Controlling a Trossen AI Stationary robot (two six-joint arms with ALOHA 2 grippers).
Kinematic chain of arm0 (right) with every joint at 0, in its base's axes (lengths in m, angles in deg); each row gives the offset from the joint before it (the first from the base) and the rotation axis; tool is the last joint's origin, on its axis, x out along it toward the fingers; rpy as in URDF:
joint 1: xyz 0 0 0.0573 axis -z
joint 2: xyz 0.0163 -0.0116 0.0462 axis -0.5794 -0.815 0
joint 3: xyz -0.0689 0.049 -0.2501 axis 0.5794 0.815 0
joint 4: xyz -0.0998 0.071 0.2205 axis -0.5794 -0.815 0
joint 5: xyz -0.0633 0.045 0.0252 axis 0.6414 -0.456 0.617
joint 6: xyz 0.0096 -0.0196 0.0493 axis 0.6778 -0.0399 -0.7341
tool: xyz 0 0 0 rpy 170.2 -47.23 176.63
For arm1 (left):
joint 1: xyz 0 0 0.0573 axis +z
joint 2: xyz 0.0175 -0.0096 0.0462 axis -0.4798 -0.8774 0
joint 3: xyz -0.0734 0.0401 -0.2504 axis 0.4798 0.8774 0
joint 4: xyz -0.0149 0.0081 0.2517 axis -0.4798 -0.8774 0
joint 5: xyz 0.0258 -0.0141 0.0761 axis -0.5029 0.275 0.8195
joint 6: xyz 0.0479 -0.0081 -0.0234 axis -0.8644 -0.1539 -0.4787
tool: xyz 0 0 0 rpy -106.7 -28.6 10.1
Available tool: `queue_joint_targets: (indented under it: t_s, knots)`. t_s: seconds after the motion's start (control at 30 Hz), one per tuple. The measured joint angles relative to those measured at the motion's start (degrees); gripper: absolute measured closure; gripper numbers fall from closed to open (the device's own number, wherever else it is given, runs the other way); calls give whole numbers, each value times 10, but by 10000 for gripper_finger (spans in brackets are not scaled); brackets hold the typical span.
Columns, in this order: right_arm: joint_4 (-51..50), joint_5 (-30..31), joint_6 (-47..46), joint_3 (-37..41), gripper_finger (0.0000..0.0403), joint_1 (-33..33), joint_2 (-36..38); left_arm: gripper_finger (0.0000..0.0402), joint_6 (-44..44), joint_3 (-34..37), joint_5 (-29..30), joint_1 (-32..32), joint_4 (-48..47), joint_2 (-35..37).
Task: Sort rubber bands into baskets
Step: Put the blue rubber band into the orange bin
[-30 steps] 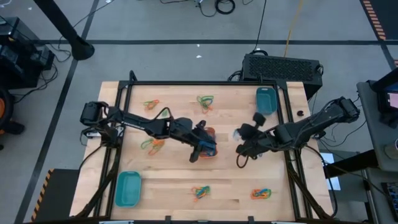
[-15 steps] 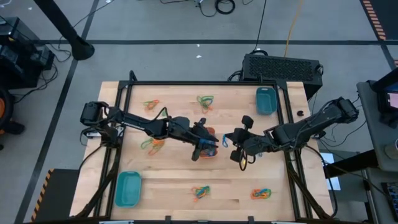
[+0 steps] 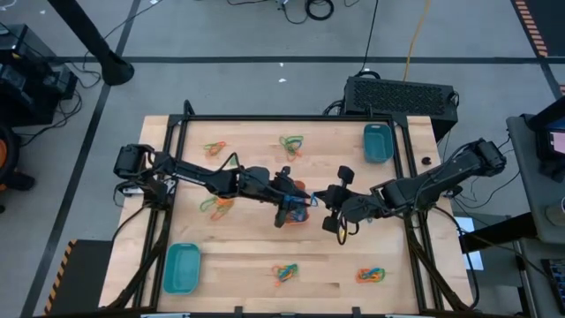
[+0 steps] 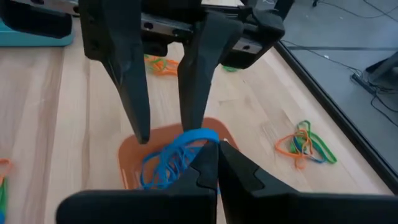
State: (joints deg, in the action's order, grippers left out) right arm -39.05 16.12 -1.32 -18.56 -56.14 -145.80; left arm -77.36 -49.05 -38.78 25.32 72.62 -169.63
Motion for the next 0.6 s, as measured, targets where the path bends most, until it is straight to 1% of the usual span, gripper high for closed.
queue_joint_targets:
  t_s: [0.3,0.5,0.6]
  knots:
    - [30,3,7,0,402,3,0,272,5,0,1,0,2,0]
    - [30,3,6,0,402,13,0,272,5,0,2,0,1,0]
    - [30,3,5,0,402,16,0,280,5,0,2,0,-1,0]
